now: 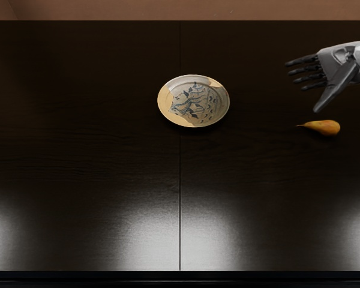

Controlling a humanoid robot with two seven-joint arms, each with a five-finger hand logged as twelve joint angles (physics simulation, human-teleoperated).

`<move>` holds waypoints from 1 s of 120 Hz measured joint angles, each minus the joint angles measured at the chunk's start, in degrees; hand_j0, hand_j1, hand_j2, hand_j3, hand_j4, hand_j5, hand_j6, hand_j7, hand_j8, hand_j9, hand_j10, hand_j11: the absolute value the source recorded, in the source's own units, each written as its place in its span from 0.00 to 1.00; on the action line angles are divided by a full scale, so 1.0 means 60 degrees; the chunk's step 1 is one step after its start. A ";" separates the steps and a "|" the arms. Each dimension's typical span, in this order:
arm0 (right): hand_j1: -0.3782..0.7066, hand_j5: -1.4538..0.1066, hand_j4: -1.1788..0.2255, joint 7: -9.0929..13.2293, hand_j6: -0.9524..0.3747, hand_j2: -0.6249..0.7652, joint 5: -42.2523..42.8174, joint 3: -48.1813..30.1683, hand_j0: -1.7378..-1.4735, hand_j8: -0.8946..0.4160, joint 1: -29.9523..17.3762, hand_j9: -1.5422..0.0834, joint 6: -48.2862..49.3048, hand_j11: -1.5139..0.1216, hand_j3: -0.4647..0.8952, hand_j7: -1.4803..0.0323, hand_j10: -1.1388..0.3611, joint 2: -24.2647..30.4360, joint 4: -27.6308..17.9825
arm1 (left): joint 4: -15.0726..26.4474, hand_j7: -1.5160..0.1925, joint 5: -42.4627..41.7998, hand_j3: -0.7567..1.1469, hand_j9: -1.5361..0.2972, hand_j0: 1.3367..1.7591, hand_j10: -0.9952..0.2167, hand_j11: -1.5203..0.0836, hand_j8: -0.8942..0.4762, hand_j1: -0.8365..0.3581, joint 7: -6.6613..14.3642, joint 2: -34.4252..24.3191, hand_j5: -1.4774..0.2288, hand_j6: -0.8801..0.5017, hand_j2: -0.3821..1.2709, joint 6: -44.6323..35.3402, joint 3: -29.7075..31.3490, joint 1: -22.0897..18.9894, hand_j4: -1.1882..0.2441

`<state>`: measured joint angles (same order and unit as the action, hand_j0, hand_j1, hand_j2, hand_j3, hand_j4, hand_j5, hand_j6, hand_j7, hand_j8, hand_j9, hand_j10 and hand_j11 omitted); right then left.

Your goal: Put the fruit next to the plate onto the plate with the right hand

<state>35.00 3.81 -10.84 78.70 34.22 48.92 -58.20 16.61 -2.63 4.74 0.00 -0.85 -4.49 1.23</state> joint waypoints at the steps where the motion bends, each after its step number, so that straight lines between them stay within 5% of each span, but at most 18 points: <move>1: 0.05 0.91 0.82 0.0000 0.70 0.45 -0.0001 -0.0001 0.30 0.66 -0.0002 0.93 0.0010 0.91 0.34 0.96 0.74 -0.0001 -0.0002 | 0.0000 0.88 0.0000 0.40 0.84 0.76 0.82 0.94 0.65 0.99 0.0000 0.0000 0.86 0.63 0.23 0.0000 0.0000 0.0000 0.83; 25: 0.05 0.91 0.82 0.0000 0.70 0.45 0.0187 0.0360 0.30 0.66 0.0084 0.93 0.0117 0.91 0.34 0.96 0.74 -0.0142 0.0316 | -0.0001 0.88 0.0000 0.40 0.84 0.76 0.82 0.94 0.65 0.99 0.0000 0.0000 0.86 0.63 0.23 0.0000 -0.0001 0.0000 0.83; 48: 0.05 0.91 0.82 0.0000 0.70 0.45 0.0659 0.4033 0.30 0.66 0.2001 0.93 -0.1178 0.91 0.34 0.96 0.74 -0.1242 0.0544 | 0.0000 0.88 0.0000 0.40 0.84 0.76 0.82 0.94 0.65 0.99 0.0000 0.0000 0.86 0.63 0.23 -0.0002 0.0001 0.0000 0.83; 62: 0.05 0.91 0.82 0.0000 0.70 0.45 0.1344 0.5282 0.30 0.66 0.2481 0.93 -0.2557 0.91 0.34 0.96 0.74 -0.2029 0.0567 | 0.0000 0.88 0.0000 0.40 0.84 0.76 0.82 0.94 0.65 0.99 0.0000 0.0000 0.86 0.63 0.23 -0.0003 0.0000 0.0000 0.83; 87: 0.06 0.91 0.82 0.0000 0.70 0.45 0.1853 0.6514 0.30 0.66 0.2218 0.93 -0.4846 0.90 0.34 0.96 0.74 -0.3484 0.0622 | 0.0000 0.88 -0.0001 0.40 0.84 0.76 0.82 0.94 0.65 0.99 0.0000 0.0000 0.86 0.63 0.23 0.0001 0.0001 0.0000 0.83; 120: 0.06 0.90 0.81 0.0000 0.69 0.45 0.2475 0.6914 0.30 0.66 0.1450 0.92 -0.6876 0.90 0.34 0.95 0.74 -0.3819 0.0829 | -0.0001 0.88 -0.0001 0.40 0.84 0.76 0.82 0.94 0.65 0.99 0.0000 0.0000 0.86 0.63 0.23 -0.0001 0.0001 0.0000 0.83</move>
<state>35.00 18.66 30.65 87.41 -7.04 26.01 -53.23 16.60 -2.64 4.75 0.00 -0.86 -4.48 1.23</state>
